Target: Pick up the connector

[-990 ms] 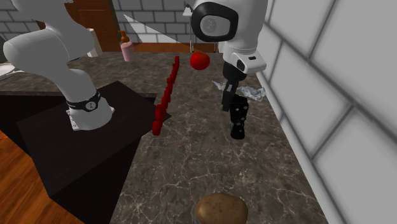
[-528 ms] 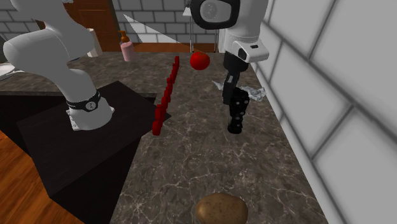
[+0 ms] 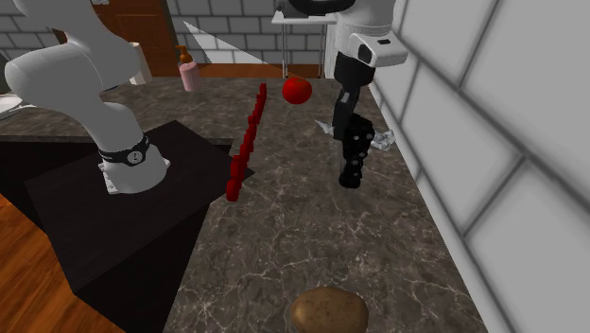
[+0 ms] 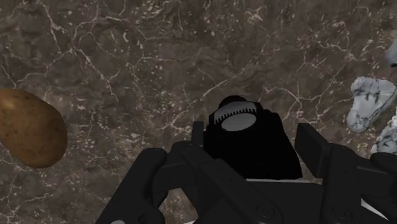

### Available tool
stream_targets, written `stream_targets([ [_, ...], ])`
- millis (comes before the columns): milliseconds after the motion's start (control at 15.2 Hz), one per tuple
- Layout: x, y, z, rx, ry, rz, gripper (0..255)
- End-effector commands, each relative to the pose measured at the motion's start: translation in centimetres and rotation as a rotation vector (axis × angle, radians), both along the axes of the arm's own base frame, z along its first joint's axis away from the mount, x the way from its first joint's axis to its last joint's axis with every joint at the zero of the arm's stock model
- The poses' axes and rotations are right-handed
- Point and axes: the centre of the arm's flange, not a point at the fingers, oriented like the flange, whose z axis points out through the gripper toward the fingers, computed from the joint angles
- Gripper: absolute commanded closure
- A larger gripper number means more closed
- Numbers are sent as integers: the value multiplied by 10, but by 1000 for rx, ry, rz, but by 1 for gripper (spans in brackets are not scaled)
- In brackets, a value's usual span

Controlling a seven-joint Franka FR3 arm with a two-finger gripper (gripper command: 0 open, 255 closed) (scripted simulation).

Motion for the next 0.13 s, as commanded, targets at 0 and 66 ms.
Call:
stream_targets([
  [0,0,0,7,0,0,0,255],
  [66,0,0,7,0,0,0,255],
])
